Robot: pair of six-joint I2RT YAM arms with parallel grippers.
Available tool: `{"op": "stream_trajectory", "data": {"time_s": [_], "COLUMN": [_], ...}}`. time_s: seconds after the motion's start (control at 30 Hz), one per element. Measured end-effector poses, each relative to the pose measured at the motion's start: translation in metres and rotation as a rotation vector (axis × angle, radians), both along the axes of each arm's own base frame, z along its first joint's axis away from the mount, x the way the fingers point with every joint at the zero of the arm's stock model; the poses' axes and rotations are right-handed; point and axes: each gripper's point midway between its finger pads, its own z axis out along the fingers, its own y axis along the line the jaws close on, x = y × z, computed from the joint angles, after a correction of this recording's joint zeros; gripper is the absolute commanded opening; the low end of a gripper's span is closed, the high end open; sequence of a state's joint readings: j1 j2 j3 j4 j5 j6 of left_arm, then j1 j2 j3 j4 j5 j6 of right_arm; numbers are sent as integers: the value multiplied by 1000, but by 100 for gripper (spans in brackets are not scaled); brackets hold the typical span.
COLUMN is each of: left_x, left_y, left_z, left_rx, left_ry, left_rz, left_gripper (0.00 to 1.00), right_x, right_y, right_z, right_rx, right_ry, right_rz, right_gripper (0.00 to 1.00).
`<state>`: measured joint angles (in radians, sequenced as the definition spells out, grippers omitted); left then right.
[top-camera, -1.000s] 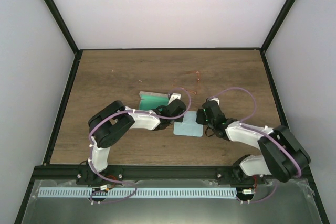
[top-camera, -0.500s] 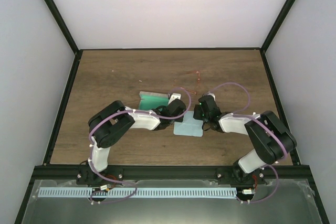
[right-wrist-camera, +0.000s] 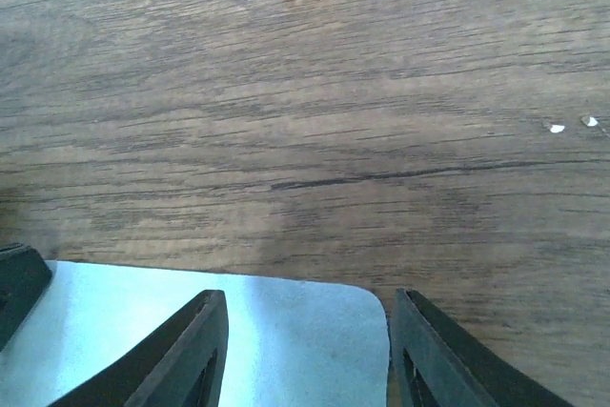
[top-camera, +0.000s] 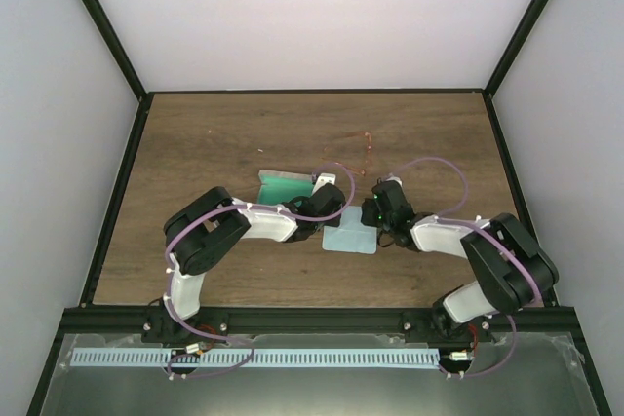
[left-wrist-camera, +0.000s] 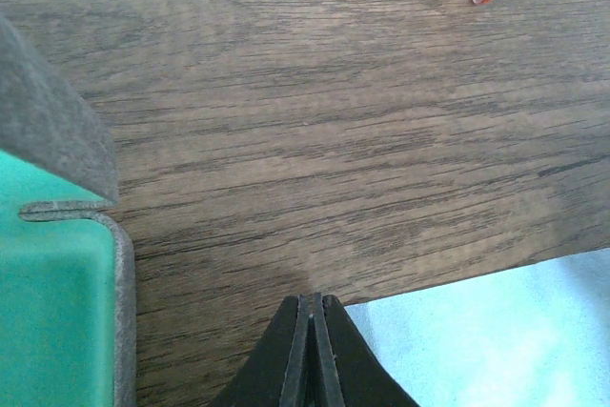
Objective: Organize the sunglasses
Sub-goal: Fold the glasses cleaning cloth at the center of the board.
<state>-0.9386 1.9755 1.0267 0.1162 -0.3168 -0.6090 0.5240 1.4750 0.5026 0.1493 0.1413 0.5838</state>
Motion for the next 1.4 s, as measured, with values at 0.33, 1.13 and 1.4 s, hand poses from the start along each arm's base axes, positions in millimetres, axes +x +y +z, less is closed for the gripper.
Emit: {"op": "stream_trajectory", "data": {"time_s": [0.33, 1.13, 1.4], "left_x": [0, -1, -1], "left_y": [-1, -1, -1], "left_z": [0, 0, 0], "left_rx": [-3, -4, -4], "left_ry": [3, 4, 4], "left_rz": [-2, -3, -4], "left_gripper": [4, 4, 4], "right_x": [-3, -2, 0], "right_y": [1, 1, 2], "right_z": [7, -3, -4], "right_rx": [18, 3, 3], "right_ry": [-18, -1, -8], "right_rz": [7, 12, 14], "right_gripper": [49, 42, 33]}}
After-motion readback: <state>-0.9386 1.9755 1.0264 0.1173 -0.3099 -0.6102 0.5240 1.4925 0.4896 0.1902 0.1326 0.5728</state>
